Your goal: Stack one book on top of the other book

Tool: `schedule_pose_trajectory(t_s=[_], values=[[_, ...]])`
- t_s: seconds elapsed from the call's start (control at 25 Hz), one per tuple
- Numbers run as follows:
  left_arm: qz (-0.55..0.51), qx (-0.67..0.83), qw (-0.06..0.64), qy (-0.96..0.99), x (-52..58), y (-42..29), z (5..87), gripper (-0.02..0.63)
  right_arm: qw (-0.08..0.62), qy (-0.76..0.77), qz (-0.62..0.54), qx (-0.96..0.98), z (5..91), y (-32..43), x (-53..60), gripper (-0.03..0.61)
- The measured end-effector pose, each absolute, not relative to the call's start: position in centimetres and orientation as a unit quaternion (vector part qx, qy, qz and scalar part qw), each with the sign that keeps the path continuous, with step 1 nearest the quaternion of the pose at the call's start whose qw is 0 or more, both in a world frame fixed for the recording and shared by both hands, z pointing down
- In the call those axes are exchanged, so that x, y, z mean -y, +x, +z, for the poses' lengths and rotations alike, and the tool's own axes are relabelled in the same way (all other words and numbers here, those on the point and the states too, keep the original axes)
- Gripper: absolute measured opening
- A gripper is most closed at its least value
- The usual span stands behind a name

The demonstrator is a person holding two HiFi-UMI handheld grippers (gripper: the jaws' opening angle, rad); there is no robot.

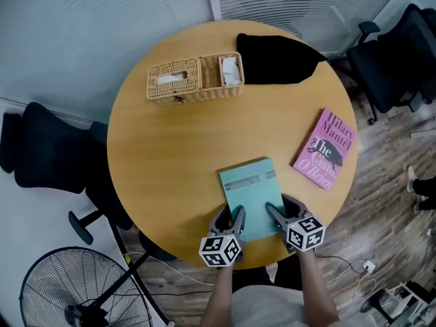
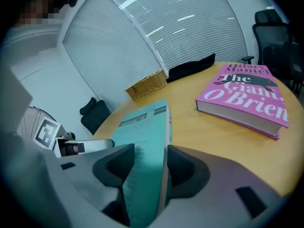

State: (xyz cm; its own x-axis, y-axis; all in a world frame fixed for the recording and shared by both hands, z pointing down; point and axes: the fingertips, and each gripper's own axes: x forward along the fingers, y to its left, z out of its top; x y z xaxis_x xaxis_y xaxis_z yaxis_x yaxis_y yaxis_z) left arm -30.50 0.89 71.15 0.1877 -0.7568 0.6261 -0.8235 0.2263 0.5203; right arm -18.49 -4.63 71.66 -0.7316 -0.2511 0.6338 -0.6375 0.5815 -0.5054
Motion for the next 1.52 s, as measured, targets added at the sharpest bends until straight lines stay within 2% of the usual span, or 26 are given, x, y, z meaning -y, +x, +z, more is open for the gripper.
schedule_pose_trajectory(t_s=[0.84,1.52], values=[[0.083,0.644,0.440,0.620,0.3,-30.0,70.7,0.211,0.266,0.328,0.371,0.827,71.2,-17.6,4.5,0.208],[0.126,0.625,0.385,0.667,4.5,-27.8,66.6,0.209,0.211,0.362,0.399,0.816,68.3,-15.1,7.1,0.209]])
